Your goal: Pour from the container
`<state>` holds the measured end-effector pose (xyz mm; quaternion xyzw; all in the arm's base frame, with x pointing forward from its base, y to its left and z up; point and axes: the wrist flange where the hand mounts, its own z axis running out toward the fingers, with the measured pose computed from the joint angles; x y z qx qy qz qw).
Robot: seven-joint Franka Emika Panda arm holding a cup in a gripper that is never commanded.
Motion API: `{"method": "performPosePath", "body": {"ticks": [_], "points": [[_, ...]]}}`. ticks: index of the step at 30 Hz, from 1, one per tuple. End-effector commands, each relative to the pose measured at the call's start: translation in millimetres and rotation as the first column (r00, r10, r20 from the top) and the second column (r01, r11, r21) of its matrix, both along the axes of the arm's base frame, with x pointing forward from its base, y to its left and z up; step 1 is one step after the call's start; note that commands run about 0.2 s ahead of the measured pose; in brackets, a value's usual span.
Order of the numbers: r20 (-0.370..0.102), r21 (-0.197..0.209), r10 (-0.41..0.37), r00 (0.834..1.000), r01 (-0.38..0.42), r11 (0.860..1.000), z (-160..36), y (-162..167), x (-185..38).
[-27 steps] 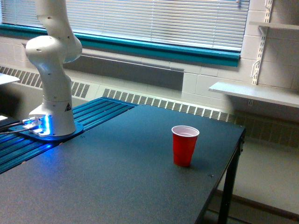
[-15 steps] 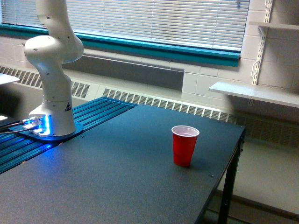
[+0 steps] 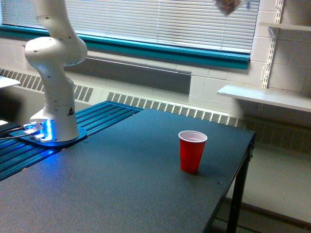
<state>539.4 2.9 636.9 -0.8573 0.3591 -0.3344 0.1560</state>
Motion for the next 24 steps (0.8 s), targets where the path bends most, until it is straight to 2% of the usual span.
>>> {"method": "performPosePath", "body": {"ticks": [1,4,6,9,12,14,24], "points": [[-0.052,0.021,-0.038,0.998,0.039,0.999,-31.7,-14.3,-20.9],[-0.080,0.047,-0.049,0.996,0.052,0.998,-48.7,-21.7,-31.2],[-0.110,0.081,-0.067,0.992,0.076,0.994,-62.9,-29.6,-39.0],[-0.148,0.097,-0.085,0.985,0.100,0.990,-83.3,-36.4,-48.5],[-0.182,0.084,-0.085,0.980,0.102,0.991,-104.9,-39.5,-58.3],[-0.204,0.090,-0.083,0.975,0.103,0.991,-118.6,-42.2,-64.6],[-0.284,0.099,-0.080,0.956,0.112,0.989,-166.5,-45.7,-84.8]]}}
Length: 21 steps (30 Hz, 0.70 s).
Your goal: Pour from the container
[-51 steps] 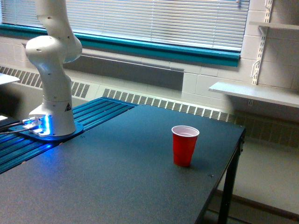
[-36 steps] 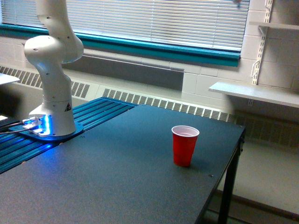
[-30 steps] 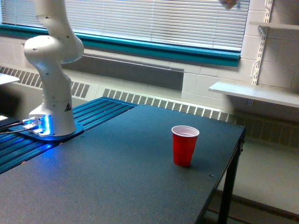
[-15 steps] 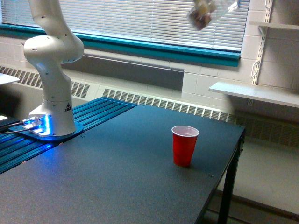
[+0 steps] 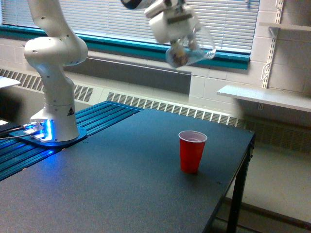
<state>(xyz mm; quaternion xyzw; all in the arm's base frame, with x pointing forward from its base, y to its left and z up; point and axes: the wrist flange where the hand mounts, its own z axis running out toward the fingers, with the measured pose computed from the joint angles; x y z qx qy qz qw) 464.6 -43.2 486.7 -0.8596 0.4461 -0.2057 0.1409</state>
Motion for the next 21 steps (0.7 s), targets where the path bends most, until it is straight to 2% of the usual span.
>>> {"method": "performPosePath", "body": {"ticks": [1,4,10,21], "points": [[-0.029,-0.006,0.028,0.999,-0.028,1.000,-21.2,1.5,-11.4],[-0.051,-0.005,0.038,0.998,-0.039,0.999,-36.0,4.7,-15.6],[-0.086,0.021,0.032,0.996,-0.030,0.999,-62.3,8.1,-22.3],[-0.150,0.019,0.050,0.987,-0.048,0.999,-102.4,16.2,-30.9]]}}
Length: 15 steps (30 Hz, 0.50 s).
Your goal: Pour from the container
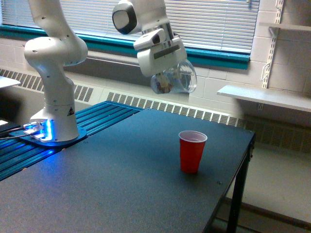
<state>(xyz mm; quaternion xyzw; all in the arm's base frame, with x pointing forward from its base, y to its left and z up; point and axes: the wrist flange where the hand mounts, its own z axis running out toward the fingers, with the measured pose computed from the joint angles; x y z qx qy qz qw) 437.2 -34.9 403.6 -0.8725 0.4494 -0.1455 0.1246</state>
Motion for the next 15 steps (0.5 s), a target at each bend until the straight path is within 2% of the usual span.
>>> {"method": "performPosePath", "body": {"ticks": [1,7,15], "points": [[-0.037,-0.006,0.037,0.999,-0.037,0.999,-24.3,9.1,-4.8],[-0.082,-0.001,0.049,0.995,-0.049,0.999,-46.5,17.6,-9.8],[-0.113,0.003,0.093,0.989,-0.093,0.996,-62.7,38.5,-10.3]]}}
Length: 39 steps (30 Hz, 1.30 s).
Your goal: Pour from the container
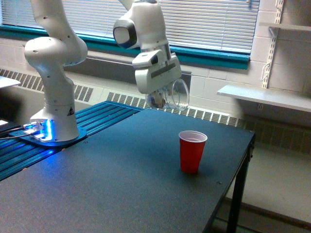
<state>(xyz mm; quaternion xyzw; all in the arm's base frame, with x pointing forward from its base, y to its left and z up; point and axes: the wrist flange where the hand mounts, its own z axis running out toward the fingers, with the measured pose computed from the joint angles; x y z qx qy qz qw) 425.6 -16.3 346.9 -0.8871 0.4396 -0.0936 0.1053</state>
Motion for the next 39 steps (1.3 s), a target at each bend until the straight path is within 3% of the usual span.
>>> {"method": "performPosePath", "body": {"ticks": [1,16,25,29,39], "points": [[-0.007,-0.004,0.060,0.998,-0.060,0.998,-7.3,22.2,1.6],[-0.063,0.035,0.133,0.989,-0.131,0.991,-25.7,61.2,6.0],[-0.111,0.080,0.109,0.988,-0.101,0.992,-39.2,56.2,2.0],[-0.119,0.103,0.064,0.991,-0.052,0.993,-39.2,43.0,3.6],[-0.153,0.119,0.001,0.988,0.017,0.993,-40.0,18.4,7.6]]}}
